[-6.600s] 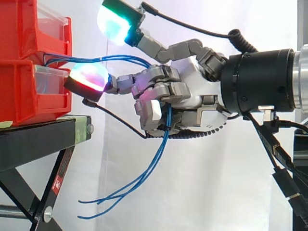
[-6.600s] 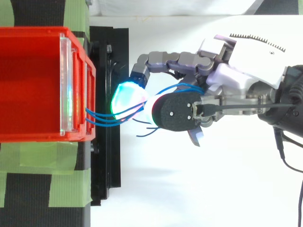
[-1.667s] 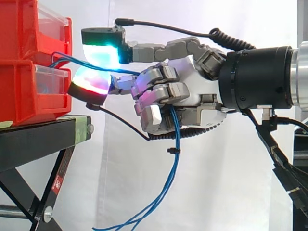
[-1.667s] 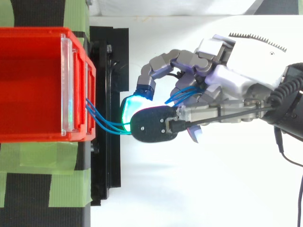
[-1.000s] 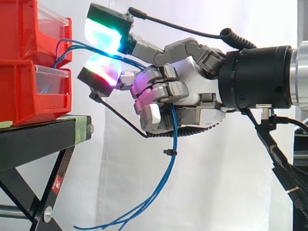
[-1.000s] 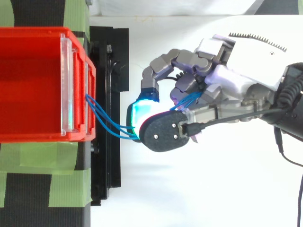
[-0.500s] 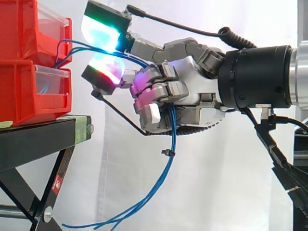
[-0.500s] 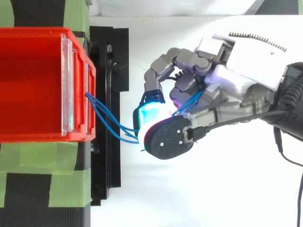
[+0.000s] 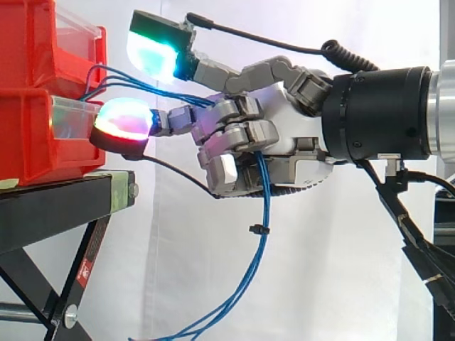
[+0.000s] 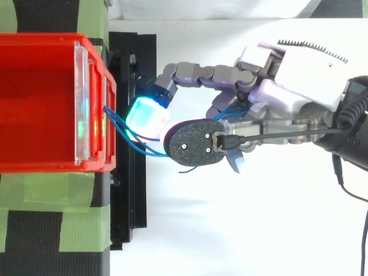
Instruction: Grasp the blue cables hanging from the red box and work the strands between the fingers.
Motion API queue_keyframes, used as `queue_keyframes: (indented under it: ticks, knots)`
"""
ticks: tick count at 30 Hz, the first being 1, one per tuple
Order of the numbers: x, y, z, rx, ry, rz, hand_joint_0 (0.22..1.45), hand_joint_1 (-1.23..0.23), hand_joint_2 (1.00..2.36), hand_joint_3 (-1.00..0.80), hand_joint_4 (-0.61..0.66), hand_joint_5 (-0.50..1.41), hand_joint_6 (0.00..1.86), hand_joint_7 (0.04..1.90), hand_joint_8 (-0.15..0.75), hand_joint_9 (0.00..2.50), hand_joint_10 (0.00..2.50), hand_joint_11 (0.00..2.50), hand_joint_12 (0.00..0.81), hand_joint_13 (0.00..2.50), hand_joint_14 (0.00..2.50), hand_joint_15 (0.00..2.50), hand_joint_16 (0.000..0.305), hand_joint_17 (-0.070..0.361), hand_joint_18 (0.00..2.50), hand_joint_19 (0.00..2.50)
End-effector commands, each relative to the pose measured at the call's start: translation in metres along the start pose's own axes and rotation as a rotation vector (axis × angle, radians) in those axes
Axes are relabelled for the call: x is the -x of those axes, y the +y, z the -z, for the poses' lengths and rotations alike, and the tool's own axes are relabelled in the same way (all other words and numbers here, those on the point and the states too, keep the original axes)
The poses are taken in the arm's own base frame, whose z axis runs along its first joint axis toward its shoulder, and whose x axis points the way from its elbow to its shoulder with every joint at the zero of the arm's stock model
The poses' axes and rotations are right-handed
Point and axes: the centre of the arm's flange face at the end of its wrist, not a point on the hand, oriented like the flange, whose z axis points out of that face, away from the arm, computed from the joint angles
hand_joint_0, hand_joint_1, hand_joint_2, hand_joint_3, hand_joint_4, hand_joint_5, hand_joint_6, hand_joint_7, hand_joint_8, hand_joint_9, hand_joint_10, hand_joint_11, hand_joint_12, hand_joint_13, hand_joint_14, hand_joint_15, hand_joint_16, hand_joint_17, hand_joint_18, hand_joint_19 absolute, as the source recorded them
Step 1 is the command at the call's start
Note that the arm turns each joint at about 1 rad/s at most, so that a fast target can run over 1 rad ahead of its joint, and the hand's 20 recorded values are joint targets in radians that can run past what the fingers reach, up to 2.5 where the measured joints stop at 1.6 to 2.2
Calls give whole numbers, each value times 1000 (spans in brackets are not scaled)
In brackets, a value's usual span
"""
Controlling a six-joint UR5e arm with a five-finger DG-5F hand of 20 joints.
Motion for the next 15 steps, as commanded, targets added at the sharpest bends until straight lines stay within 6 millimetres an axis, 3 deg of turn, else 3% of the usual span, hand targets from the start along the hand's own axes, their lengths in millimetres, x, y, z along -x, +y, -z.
queue_keyframes:
  ticks: [1, 7, 9, 13, 15]
  knots:
    - [0, 0, 0, 0, 0, 3, 842, -696, 1008, -794, 166, 142, 130, 1353, 499, 1881, 2500, 2500, 704, 2081, 2500, 1737, 286, 215, 2500, 727]
    - [0, 0, 0, 2, 0, 3, 860, -770, 1006, -840, 153, -51, 571, 1167, 499, 1881, 2500, 2500, 704, 2081, 2500, 1737, 286, 215, 2500, 727]
    - [0, 0, 0, 3, 0, 2, 876, -786, 1006, -853, 151, -72, 624, 1148, 499, 1881, 2500, 2500, 704, 2081, 2500, 1737, 286, 215, 2500, 727]
    - [-1, 1, -1, 7, 0, 2, 918, -797, 1006, -847, 157, -133, 941, 1034, 499, 1881, 2500, 2500, 704, 2081, 2500, 1737, 286, 215, 2500, 727]
    - [-1, 1, -1, 9, 0, 5, 932, -783, 1006, -827, 160, -138, 1012, 1014, 499, 1881, 2500, 2500, 704, 2081, 2500, 1737, 286, 215, 2500, 727]
